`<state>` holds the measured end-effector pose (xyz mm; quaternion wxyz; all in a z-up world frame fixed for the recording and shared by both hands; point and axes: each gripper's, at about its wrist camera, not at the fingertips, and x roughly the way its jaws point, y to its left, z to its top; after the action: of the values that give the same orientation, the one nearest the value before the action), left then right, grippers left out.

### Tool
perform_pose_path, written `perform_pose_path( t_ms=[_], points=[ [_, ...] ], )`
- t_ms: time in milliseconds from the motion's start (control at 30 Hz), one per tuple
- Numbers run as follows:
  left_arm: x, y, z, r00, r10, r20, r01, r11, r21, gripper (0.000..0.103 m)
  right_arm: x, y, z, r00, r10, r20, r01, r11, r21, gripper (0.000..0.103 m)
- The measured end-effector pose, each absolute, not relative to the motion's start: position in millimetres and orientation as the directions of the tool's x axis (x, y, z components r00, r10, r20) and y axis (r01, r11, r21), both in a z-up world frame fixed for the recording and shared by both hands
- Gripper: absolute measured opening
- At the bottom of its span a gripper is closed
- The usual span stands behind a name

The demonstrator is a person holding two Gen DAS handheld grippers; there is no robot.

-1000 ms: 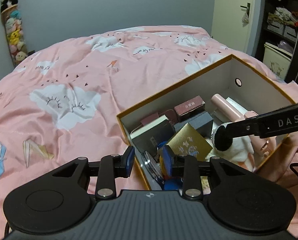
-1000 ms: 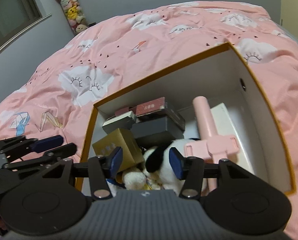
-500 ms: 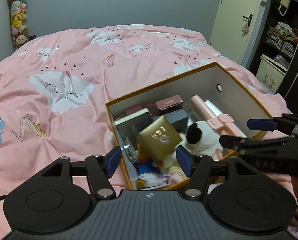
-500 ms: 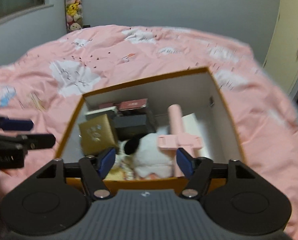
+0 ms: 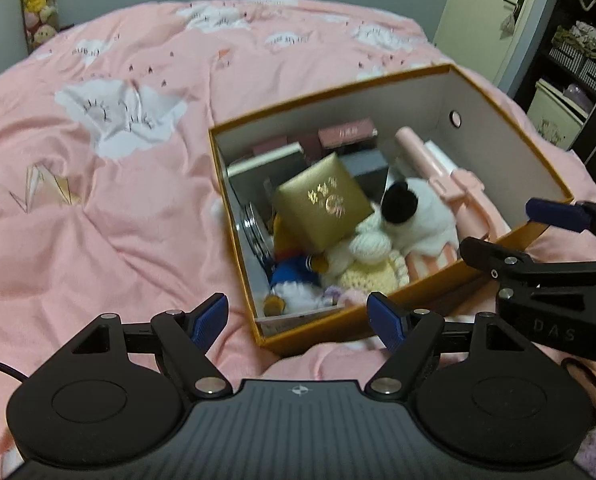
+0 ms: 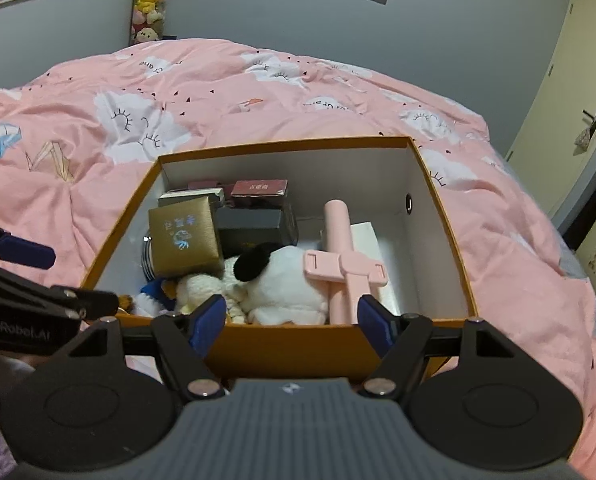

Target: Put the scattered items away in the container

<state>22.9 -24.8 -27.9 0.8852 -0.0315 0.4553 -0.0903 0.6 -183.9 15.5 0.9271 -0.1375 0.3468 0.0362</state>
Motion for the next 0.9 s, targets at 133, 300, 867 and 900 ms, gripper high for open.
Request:
perform_pose_path(
  t_ms=[133,300,867,900],
  points=[
    [23.2,-24.9,-29.1,0.57,-0.169,-0.804,0.119,0.985,-0.123,0.09,-3.6,-177.9,6.8,0.772,-0.06,-0.633,-0.159,0.946,-0.283,0.079],
    [24.1,-29.0,-28.4,0.57,-0.158,-0.807,0.125,0.987,-0.105,0.09,-3.0,-177.5,4.4,0.775,-0.068,-0.629,-0.154,0.944,-0.291,0.079],
    [27.6,-31.6,-27.1,0.571,-0.161,-0.805,0.136,0.985,-0.101,0.09,0.2,-179.1,2.4,0.77,-0.049,-0.637,-0.151,0.955,-0.256,0.082],
    [27.3,-31.8,-27.1,0.572,-0.159,-0.805,0.136,0.986,-0.099,0.09,0.3,-179.1,2.4,0.77,-0.048,-0.637,-0.152,0.955,-0.256,0.082]
  ],
)
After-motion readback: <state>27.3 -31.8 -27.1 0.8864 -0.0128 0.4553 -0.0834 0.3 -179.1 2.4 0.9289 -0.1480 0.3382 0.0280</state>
